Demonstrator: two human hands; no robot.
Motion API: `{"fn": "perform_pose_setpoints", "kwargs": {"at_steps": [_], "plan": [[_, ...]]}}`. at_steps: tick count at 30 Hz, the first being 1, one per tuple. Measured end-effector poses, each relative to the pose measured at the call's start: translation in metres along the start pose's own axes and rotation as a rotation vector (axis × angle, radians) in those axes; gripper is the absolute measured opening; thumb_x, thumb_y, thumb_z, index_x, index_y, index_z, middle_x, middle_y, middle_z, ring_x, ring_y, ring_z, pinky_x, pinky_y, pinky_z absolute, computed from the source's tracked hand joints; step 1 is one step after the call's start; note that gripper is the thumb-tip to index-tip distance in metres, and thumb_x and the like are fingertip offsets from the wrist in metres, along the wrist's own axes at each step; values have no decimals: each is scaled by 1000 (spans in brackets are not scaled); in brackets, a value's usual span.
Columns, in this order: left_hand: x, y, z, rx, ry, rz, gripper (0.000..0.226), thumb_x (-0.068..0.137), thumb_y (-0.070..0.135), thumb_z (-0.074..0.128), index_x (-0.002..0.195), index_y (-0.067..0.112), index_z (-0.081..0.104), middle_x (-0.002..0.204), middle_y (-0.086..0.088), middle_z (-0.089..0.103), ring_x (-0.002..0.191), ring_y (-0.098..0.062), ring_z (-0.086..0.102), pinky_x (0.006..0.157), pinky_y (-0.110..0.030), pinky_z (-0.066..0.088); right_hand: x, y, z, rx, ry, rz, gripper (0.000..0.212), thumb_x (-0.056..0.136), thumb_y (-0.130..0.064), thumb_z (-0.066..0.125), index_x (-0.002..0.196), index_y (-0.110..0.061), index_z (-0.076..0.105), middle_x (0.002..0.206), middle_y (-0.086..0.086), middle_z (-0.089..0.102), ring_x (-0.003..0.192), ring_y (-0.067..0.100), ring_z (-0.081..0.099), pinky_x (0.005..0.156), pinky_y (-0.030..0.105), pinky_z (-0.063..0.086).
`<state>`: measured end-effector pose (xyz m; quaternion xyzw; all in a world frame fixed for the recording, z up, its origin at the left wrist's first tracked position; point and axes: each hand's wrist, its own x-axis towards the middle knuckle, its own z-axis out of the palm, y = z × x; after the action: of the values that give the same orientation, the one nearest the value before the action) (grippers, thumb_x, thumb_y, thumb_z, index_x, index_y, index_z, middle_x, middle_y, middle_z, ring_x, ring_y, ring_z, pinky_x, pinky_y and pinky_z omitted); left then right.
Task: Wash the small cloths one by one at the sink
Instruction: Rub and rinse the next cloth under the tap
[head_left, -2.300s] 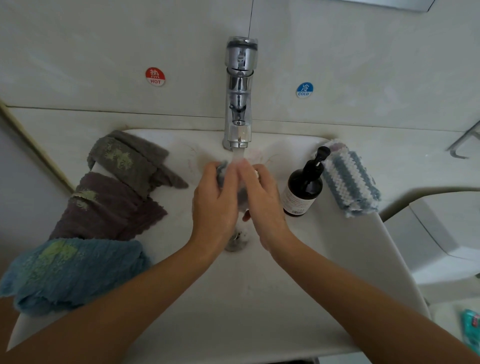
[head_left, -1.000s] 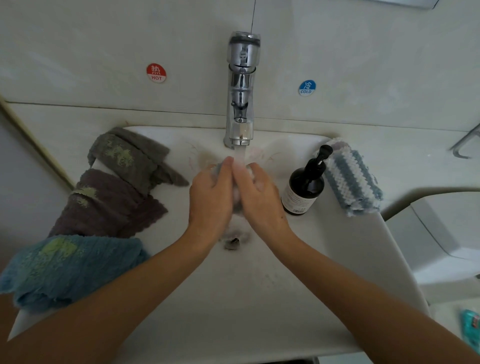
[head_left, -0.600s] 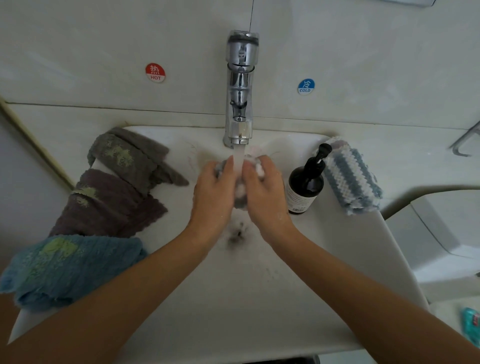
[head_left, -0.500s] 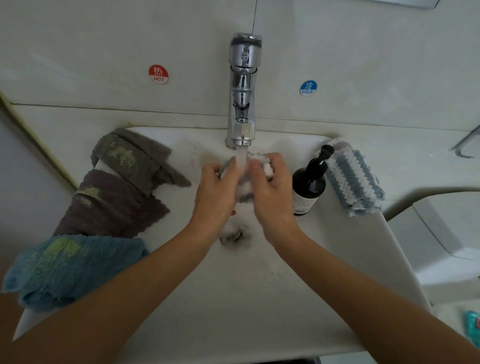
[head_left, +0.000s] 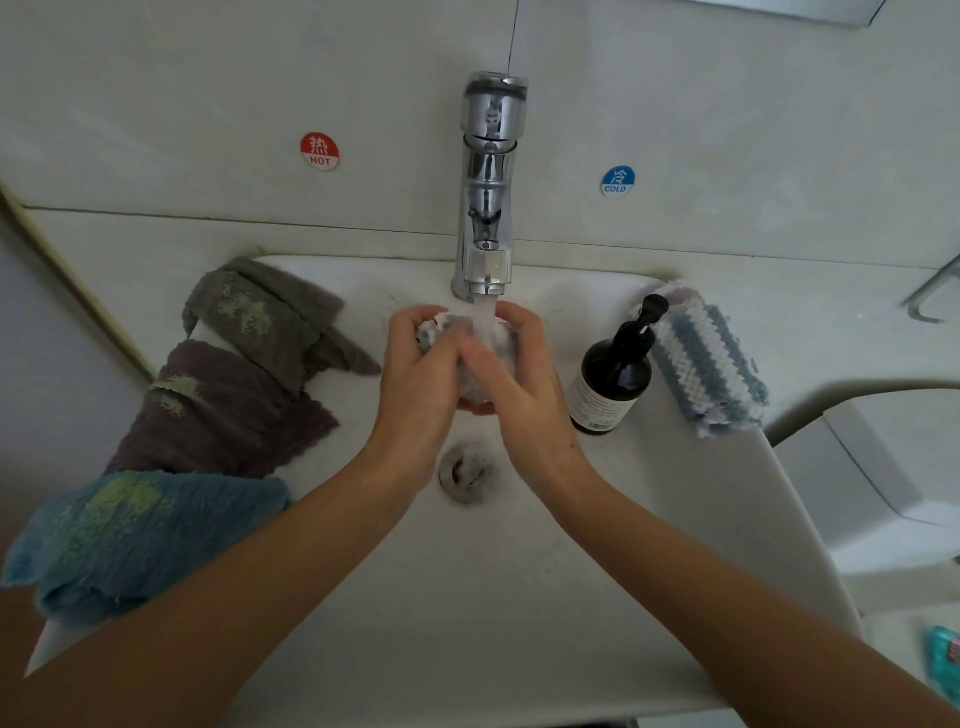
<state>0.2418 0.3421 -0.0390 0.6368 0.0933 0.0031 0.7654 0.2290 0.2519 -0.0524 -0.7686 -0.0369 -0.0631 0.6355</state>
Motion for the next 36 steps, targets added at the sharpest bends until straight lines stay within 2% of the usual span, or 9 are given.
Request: {"fn": "perform_pose_setpoints", "kwargs": {"at_steps": [3, 6, 12, 18, 20, 23, 26, 29, 36], "plan": [[-1, -4, -1, -39, -38, 58, 27, 92, 0, 50, 108, 21, 52, 101, -1, 62, 86, -11, 64, 60, -17, 53, 5, 4, 1, -46, 37, 84, 45, 75, -74, 46, 114, -51, 41, 119, -5, 57, 105, 12, 63, 84, 41, 59], [-7, -7, 5, -3, -100, 66, 45, 86, -9, 43, 114, 24, 49, 100, -1, 61, 72, 0, 63, 48, -13, 47, 8, 6, -3, -67, 130, 71, 30, 92, -54, 52, 113, -34, 45, 104, -5, 61, 93, 8, 64, 73, 32, 58], [-9, -17, 8, 251, -97, 141, 28, 100, 44, 38, 117, 23, 47, 95, 10, 61, 79, 2, 63, 56, -14, 49, 10, 4, -3, 4, 231, 34, 18, 99, -28, 55, 82, -22, 54, 60, -14, 61, 56, -2, 58, 52, 15, 45], [-1, -25, 2, 378, 7, 134, 38, 100, 45, 36, 85, 22, 62, 82, 0, 66, 80, -12, 65, 74, -33, 53, 14, 2, -1, -43, 185, 75, 43, 103, -26, 44, 61, -19, 39, 44, -14, 36, 44, 1, 35, 47, 18, 32], [1, -23, 3, 357, 27, 153, 44, 101, 41, 39, 78, 11, 62, 74, -8, 65, 71, -14, 64, 67, -31, 52, 14, 1, -1, -48, 163, 115, 45, 104, -28, 41, 60, -19, 37, 40, -15, 34, 41, 1, 34, 46, 16, 30], [2, -17, 3, 348, 92, 178, 45, 100, 37, 45, 62, 13, 49, 56, -3, 49, 51, -7, 46, 50, -20, 38, 12, 3, 1, -19, 139, 134, 43, 103, -33, 40, 62, -20, 41, 48, -13, 41, 49, 3, 40, 52, 26, 35], [3, -14, 0, 245, 93, 225, 33, 97, 34, 51, 69, 16, 54, 61, -1, 56, 54, -9, 54, 51, -27, 46, 9, 5, 1, 42, 81, 206, 25, 100, -44, 42, 89, -24, 54, 72, -4, 60, 64, 12, 57, 56, 30, 43], [6, -10, -3, 215, 115, 298, 13, 96, 21, 55, 84, 19, 54, 75, 5, 58, 60, 2, 55, 56, -16, 47, 9, 3, -3, 64, 4, 262, 19, 101, -41, 43, 110, -26, 48, 99, 2, 64, 79, 17, 66, 53, 26, 50], [7, -12, -3, 195, 37, 263, 17, 96, 12, 54, 106, 24, 49, 90, 12, 56, 72, 12, 56, 63, -9, 46, 11, 4, -5, 33, 34, 260, 11, 100, -34, 49, 103, -23, 53, 94, 8, 67, 73, 16, 64, 56, 29, 53]]}}
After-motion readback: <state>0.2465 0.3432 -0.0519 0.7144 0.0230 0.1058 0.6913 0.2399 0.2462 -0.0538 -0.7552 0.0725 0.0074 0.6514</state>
